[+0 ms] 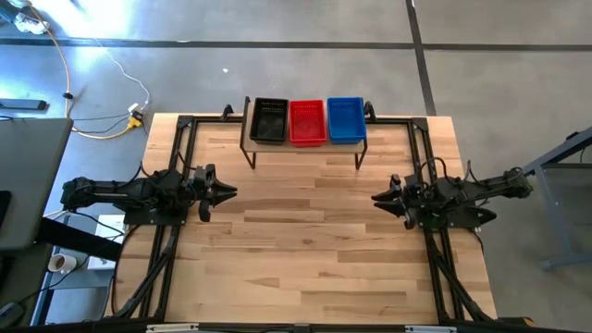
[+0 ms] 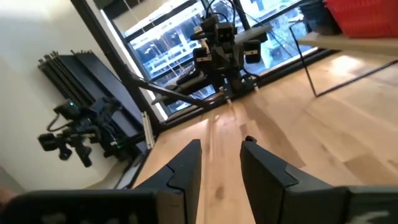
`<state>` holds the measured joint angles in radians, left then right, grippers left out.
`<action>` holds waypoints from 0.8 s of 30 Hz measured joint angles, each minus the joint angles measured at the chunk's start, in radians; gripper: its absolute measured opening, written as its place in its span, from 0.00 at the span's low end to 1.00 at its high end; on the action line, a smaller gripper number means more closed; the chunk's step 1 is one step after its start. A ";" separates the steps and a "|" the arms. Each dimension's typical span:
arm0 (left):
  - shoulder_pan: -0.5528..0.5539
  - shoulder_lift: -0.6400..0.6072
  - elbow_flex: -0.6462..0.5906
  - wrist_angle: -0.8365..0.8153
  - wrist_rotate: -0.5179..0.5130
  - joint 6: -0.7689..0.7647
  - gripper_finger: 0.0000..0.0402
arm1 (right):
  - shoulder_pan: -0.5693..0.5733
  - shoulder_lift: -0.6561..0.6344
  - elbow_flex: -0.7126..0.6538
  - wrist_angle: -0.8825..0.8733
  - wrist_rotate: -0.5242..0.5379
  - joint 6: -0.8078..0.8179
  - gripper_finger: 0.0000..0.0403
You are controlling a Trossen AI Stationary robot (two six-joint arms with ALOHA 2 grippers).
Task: Stack baskets on shelf by color
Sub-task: Return to Home Position
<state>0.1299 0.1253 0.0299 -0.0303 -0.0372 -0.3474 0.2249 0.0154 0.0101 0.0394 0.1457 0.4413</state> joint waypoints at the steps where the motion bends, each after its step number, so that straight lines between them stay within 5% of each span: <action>1: 0.000 0.000 0.000 0.000 0.000 0.000 0.18 | 0.000 0.001 0.000 -0.001 -0.004 0.013 0.24; 24: 0.000 0.000 0.000 0.000 0.000 0.000 0.18 | 0.000 0.003 0.000 -0.004 -0.010 0.022 0.24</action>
<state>0.1299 0.1253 0.0299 -0.0306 -0.0372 -0.3473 0.2249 0.0181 0.0101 0.0357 0.1352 0.4637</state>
